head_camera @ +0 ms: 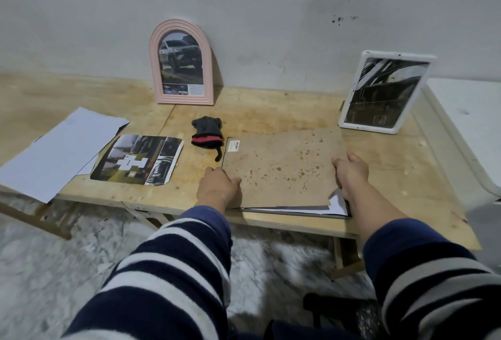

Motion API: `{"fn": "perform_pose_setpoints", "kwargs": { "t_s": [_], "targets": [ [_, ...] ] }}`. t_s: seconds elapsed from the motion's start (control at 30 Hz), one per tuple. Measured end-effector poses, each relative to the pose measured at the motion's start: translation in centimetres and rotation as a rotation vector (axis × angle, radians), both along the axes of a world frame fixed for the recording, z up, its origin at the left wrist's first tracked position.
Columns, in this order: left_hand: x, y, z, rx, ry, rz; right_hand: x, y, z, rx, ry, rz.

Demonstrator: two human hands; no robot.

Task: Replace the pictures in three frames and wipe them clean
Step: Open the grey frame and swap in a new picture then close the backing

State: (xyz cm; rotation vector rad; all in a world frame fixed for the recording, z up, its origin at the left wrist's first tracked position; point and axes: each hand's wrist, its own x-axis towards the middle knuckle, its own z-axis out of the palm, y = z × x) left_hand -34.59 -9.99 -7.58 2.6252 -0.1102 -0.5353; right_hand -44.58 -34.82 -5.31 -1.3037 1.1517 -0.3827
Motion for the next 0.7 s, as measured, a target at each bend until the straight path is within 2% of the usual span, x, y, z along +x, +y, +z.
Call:
{"fn": "perform_pose_setpoints", "kwargs": {
  "t_s": [0.13, 0.27, 0.33, 0.47, 0.7],
  "targets": [
    [0.1, 0.2, 0.0, 0.024, -0.002, -0.039, 0.0, -0.1, -0.5, -0.13, 0.128, 0.145],
    [-0.3, 0.0, 0.1, 0.1, 0.027, -0.081, -0.2, 0.0, -0.8, -0.442, 0.515, 0.428],
    [-0.7, -0.3, 0.5, 0.144, 0.046, -0.098, -0.3, 0.2, -0.8, -0.514, 0.616, 0.491],
    [-1.1, -0.8, 0.7, 0.162, 0.05, -0.093, -0.5, 0.6, -1.2, -0.592, 0.735, 0.546],
    [-1.4, -0.8, 0.6, 0.157, 0.043, -0.071, -1.2, 2.5, -1.5, -0.658, 0.775, 0.618]
  ]
}}
